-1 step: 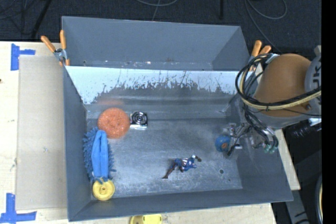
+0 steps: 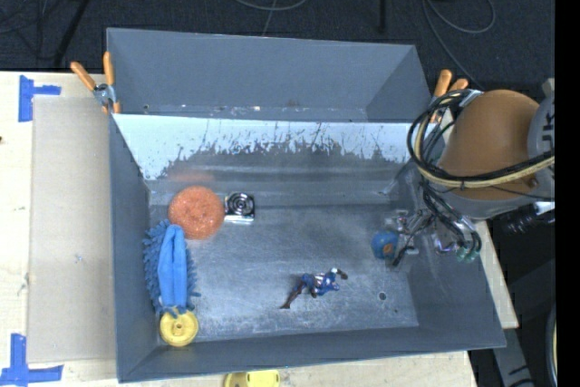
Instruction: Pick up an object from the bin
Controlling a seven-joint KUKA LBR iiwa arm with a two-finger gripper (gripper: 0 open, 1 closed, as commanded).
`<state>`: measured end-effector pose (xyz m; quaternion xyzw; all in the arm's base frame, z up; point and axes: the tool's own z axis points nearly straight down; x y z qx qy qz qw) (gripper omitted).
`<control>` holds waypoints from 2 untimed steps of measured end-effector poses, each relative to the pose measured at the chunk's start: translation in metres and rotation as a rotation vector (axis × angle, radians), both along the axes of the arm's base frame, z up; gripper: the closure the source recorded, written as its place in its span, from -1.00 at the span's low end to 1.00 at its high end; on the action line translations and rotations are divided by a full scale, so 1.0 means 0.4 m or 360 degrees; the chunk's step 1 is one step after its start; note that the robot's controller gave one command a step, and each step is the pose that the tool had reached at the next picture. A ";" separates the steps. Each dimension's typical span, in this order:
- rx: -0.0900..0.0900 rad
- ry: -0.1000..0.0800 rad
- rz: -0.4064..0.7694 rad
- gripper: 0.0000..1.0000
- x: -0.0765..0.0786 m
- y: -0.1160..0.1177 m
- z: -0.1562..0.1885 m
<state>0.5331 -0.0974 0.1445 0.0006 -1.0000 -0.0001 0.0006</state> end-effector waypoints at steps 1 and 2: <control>-0.0001 -0.0007 0.0160 -1.00 0.029 -0.110 -0.166; -0.0005 -0.0001 0.0134 -1.00 0.046 -0.116 -0.207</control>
Offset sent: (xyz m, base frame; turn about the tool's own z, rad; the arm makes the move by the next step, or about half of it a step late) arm 0.0244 -0.0287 -0.0745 -0.0668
